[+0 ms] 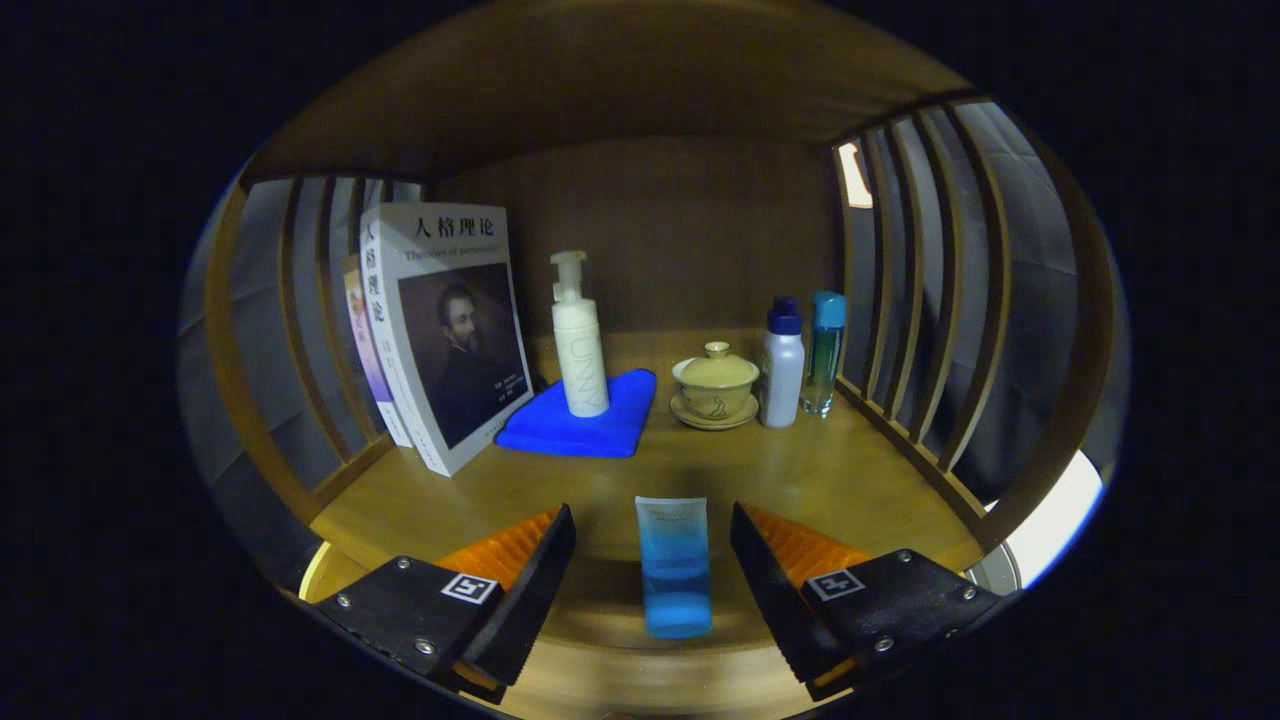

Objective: Pull open the drawer, take out the items inside it, and place them on the countertop above the cabinet.

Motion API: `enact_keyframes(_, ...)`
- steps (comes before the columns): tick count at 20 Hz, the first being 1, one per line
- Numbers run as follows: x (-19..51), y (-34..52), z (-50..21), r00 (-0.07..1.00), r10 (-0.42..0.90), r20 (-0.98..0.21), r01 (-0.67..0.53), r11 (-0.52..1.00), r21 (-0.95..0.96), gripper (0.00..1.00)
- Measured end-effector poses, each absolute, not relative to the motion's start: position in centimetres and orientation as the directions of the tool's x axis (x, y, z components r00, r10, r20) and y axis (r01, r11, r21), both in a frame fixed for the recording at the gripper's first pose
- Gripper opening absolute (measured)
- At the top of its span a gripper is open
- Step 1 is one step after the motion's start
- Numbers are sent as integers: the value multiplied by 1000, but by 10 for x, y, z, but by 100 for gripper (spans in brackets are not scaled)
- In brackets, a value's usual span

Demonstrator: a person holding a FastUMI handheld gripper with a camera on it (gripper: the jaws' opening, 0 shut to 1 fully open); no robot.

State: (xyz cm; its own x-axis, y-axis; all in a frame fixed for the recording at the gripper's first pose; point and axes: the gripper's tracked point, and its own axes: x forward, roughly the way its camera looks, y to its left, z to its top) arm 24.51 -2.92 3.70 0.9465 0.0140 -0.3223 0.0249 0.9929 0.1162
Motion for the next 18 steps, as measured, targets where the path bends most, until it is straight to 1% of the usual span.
enact_keyframes(4,207,-35,69,970,-26,-240,58,990,126,96)
enact_keyframes(8,162,-42,90,987,-63,-150,78,992,94,96)
enact_keyframes(13,112,-37,97,993,-77,-90,82,995,51,96)
enact_keyframes(16,83,-29,106,997,-73,-28,75,994,83,96)
enact_keyframes(18,62,-19,115,997,-57,44,51,990,130,96)
